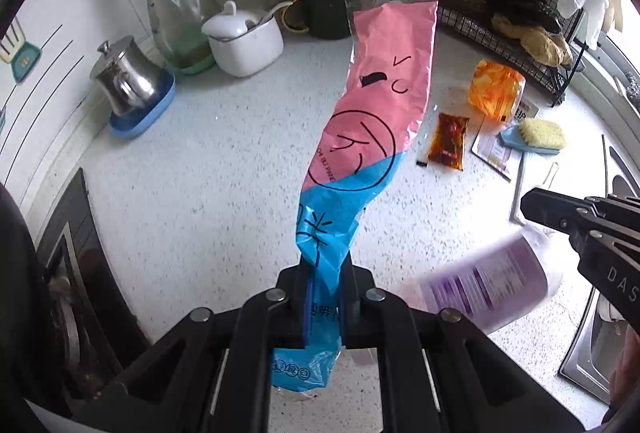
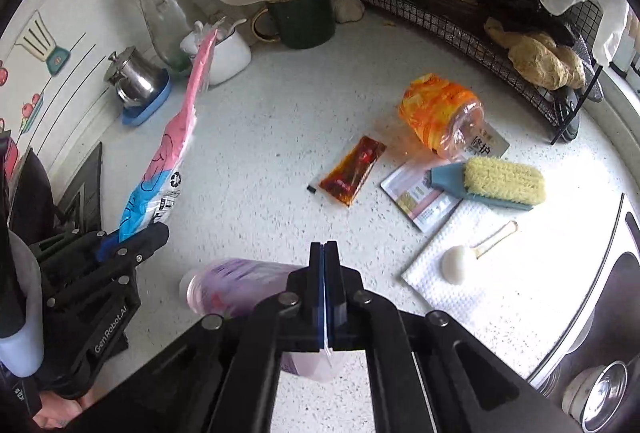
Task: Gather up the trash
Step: 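Grasp the grape juice bottle with the right gripper while the left gripper holds the wrapper, then carry the wrapper and juice bottle down toward the red bin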
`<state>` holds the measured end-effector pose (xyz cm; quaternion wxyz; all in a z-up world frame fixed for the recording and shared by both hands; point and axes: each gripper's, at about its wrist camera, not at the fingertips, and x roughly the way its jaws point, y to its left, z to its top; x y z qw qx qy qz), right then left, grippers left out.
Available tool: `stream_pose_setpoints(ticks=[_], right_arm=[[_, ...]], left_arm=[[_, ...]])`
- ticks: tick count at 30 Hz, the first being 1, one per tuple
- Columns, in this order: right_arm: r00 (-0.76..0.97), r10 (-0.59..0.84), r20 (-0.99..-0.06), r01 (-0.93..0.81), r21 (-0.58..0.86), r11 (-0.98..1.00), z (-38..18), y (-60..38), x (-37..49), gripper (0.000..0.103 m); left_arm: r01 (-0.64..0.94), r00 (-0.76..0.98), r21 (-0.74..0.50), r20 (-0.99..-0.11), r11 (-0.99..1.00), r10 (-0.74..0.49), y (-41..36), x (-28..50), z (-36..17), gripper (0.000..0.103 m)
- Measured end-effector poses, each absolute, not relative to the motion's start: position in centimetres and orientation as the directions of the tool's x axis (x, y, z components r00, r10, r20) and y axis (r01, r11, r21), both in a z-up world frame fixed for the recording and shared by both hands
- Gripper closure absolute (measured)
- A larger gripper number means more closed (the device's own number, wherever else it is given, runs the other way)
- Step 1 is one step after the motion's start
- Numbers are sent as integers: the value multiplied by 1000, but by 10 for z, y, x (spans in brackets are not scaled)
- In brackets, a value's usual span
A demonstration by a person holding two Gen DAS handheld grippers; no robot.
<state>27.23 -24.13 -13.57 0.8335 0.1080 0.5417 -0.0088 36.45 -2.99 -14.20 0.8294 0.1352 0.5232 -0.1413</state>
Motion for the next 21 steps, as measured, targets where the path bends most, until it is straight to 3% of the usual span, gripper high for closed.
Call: stream_pose_setpoints(ticks=[12, 21], right_arm=[[436, 155, -887, -73, 137, 988, -125, -214, 230, 103], [466, 173, -868, -96, 145, 985, -119, -196, 190, 103]], left_arm=[[248, 427, 76, -903, 966, -39, -3, 307, -147, 95], [292, 458, 68, -886, 954, -77, 8, 260, -141, 95]])
